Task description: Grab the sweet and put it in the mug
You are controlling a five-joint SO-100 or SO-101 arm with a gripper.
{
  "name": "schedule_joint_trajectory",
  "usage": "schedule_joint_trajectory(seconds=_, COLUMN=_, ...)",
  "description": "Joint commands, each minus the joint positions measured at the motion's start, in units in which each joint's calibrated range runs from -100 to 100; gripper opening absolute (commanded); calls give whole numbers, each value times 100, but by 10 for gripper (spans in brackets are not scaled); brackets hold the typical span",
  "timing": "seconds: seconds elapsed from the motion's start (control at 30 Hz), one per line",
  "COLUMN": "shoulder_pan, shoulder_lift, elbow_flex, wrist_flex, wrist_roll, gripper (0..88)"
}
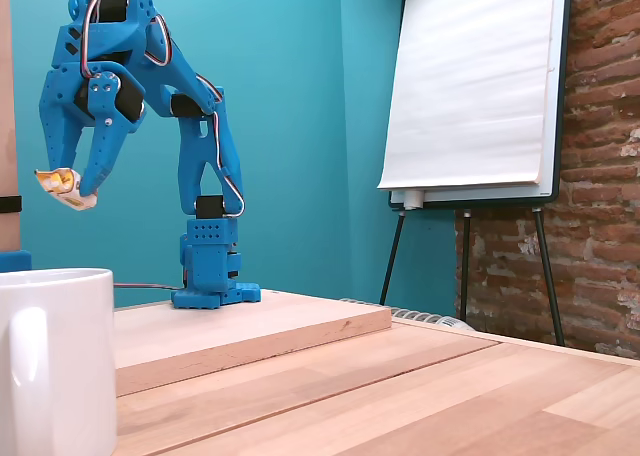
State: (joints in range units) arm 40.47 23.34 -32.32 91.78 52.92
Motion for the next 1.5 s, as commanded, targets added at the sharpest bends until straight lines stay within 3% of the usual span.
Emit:
schedule_joint_trajectory(seconds=0.0, shoulder_pan=-60, shoulder_lift=282, elbow_flex=-800, wrist_flex=-41, wrist_roll=-29, gripper=35)
schedule_joint_trajectory(seconds=0.5, shoulder_pan=-68, shoulder_lift=893, elbow_flex=-1086, wrist_flex=-2614, wrist_roll=-88, gripper=34)
schedule_joint_trajectory(seconds=1.0, shoulder_pan=-801, shoulder_lift=1254, elbow_flex=-1086, wrist_flex=-2880, wrist_roll=-112, gripper=33)
schedule_joint_trajectory(seconds=1.47, shoulder_pan=-750, shoulder_lift=1280, elbow_flex=-1095, wrist_flex=-2896, wrist_roll=-425, gripper=36)
